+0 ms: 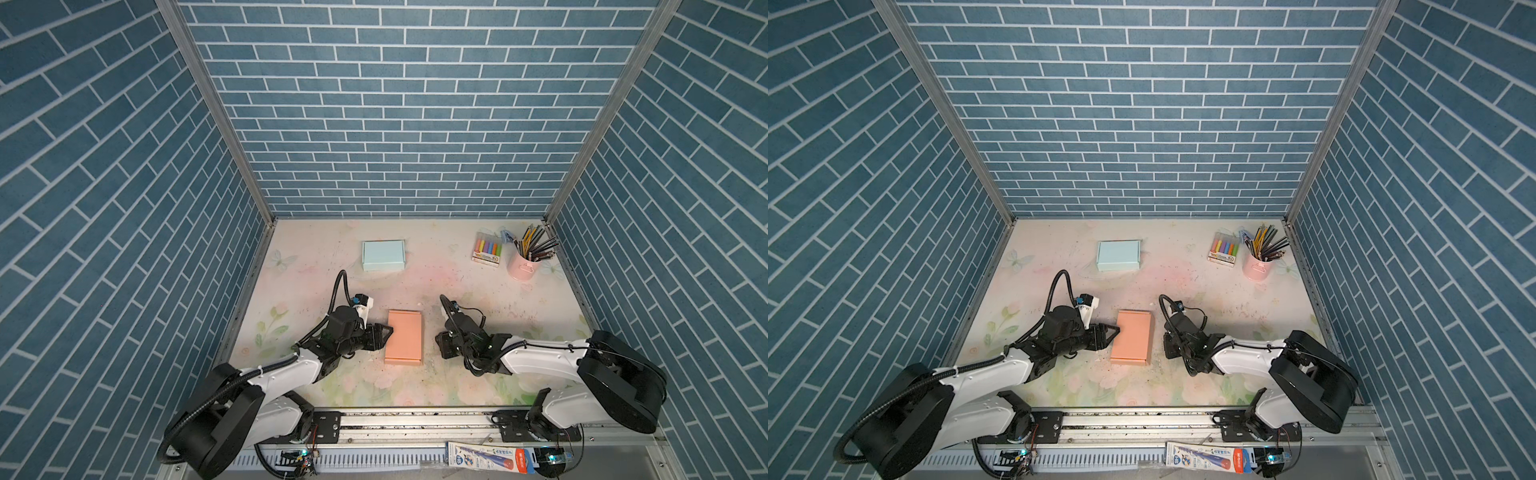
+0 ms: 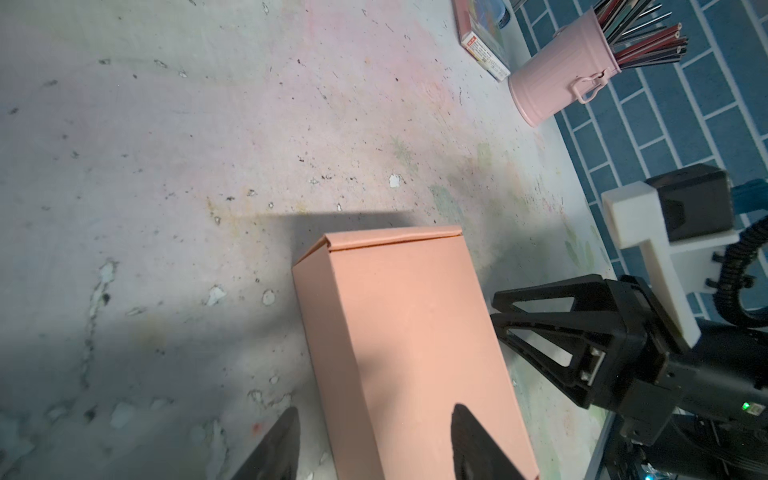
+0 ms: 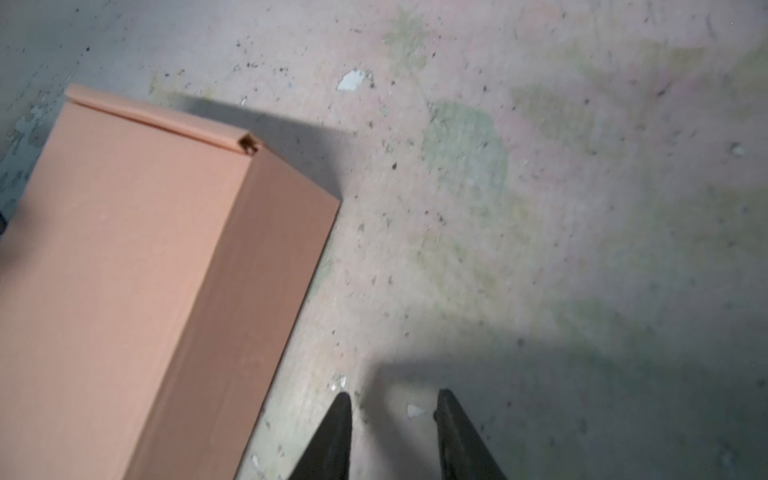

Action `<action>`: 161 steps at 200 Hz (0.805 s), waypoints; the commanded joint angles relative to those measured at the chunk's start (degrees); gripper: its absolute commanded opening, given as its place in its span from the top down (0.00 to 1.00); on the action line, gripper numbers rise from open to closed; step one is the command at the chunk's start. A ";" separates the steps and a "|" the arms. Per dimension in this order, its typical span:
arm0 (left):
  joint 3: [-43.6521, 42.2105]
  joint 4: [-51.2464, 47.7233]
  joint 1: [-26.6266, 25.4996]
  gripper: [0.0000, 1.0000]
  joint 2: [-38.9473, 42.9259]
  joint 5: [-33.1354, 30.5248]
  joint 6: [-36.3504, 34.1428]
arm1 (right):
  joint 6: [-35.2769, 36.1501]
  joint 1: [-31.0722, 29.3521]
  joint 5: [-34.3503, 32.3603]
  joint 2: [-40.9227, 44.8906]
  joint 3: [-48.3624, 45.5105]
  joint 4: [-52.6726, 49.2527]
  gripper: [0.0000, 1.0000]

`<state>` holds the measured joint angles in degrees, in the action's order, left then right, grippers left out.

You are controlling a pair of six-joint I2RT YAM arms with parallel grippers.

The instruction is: Fold the paper box

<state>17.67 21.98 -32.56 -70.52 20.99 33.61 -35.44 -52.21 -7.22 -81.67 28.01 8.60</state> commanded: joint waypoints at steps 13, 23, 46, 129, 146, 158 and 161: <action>2.94 5.13 1.42 0.41 -5.27 2.02 -1.29 | 4.77 3.05 2.35 -3.43 2.11 2.35 0.64; 3.65 5.78 1.56 0.40 -6.61 2.41 -1.30 | 5.56 3.12 1.85 -4.72 3.32 1.94 0.64; 5.25 6.92 1.59 0.40 -9.15 3.73 -1.44 | 6.45 3.08 1.96 -7.97 5.52 1.78 0.65; 4.95 10.04 1.62 0.40 -12.21 5.52 -0.74 | 6.64 2.99 5.60 -14.01 8.87 4.49 0.65; 4.86 11.07 1.43 0.40 -12.73 6.05 -0.26 | 6.40 2.92 6.51 -14.72 9.34 4.75 0.65; 4.78 11.63 1.51 0.40 -13.14 6.32 -0.08 | 6.22 2.71 6.86 -14.92 9.34 5.15 0.66; 4.81 11.72 1.48 0.40 -13.21 6.34 -0.04 | 6.18 2.60 6.89 -14.97 9.42 5.21 0.65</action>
<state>22.72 30.57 -31.22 -82.78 25.65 33.04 -29.54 -49.12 -3.40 -94.54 37.39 15.92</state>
